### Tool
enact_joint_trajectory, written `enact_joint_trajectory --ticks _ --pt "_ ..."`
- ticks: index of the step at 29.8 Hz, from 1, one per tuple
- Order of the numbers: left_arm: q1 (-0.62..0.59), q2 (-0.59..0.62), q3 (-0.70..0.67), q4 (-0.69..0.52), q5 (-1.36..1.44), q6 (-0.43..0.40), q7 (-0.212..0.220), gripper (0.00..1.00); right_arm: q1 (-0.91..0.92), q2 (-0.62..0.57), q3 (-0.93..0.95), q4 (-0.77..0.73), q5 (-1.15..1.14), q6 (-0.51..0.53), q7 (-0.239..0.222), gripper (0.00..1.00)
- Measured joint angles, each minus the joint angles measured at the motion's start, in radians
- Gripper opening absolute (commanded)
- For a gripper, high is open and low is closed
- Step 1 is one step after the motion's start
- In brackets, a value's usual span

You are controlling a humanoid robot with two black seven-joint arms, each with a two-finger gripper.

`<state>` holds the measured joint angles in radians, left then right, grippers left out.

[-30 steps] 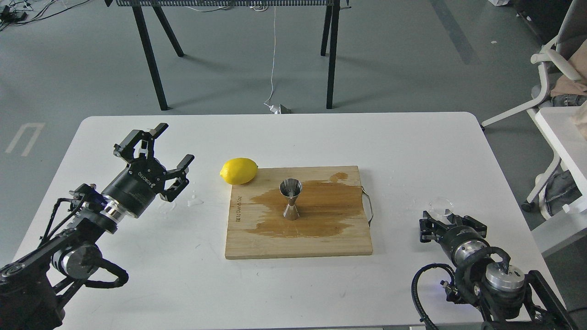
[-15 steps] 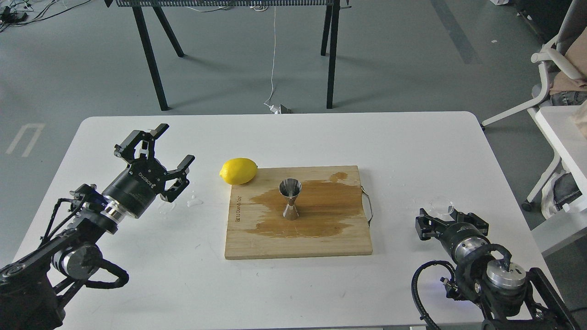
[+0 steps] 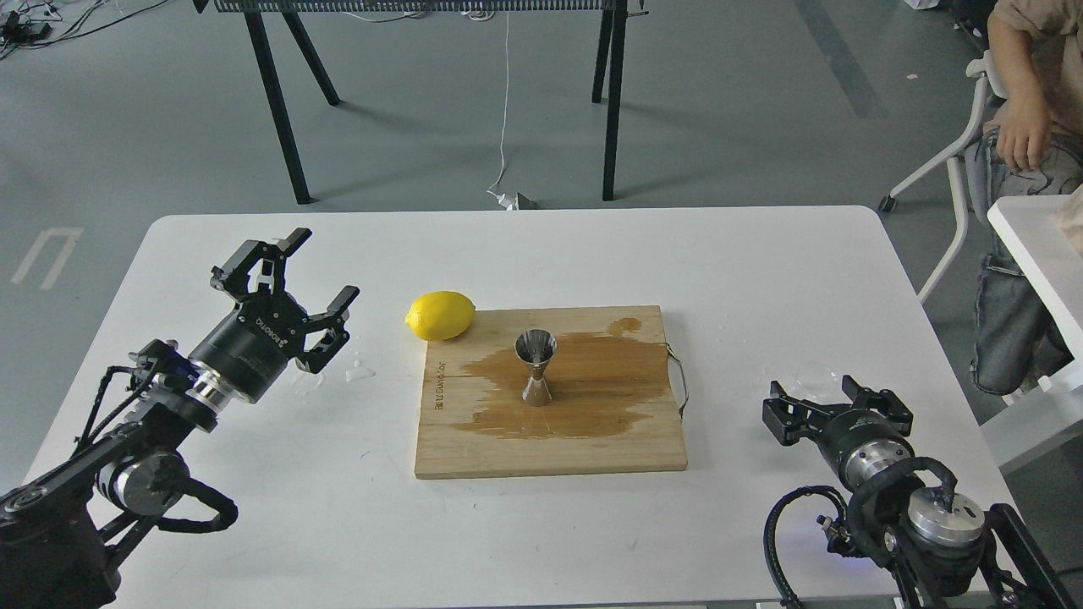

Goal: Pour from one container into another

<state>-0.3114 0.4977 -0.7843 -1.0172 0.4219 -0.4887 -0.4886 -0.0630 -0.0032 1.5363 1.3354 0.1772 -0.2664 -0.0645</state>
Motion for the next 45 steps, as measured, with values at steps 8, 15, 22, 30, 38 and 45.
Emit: enact_joint_trajectory --ticks 8,15,22,30,38,45 --pt "0.000 0.001 -0.002 0.002 0.000 0.000 0.000 0.93 -0.042 -0.005 -0.014 0.116 -0.009 0.002 -0.001 0.98" --pt "0.000 0.001 -0.002 0.002 0.000 0.000 0.000 0.93 -0.042 -0.115 -0.141 0.211 -0.089 0.079 0.002 0.99" --pt "0.000 0.001 -0.003 0.004 -0.001 0.000 0.000 0.93 -0.009 -0.167 -0.177 0.188 -0.274 0.450 0.003 0.99" --pt "0.000 0.001 -0.002 0.024 0.000 0.000 0.000 0.93 0.166 -0.249 -0.187 -0.078 -0.277 0.746 0.000 0.99" --pt "-0.004 0.003 -0.014 0.058 -0.006 0.000 0.000 0.93 0.306 -0.250 -0.209 -0.286 -0.167 0.755 -0.004 0.99" --pt "-0.007 0.009 -0.081 0.059 -0.012 0.000 0.000 0.93 0.351 -0.219 -0.195 -0.380 -0.157 0.755 -0.001 0.99"
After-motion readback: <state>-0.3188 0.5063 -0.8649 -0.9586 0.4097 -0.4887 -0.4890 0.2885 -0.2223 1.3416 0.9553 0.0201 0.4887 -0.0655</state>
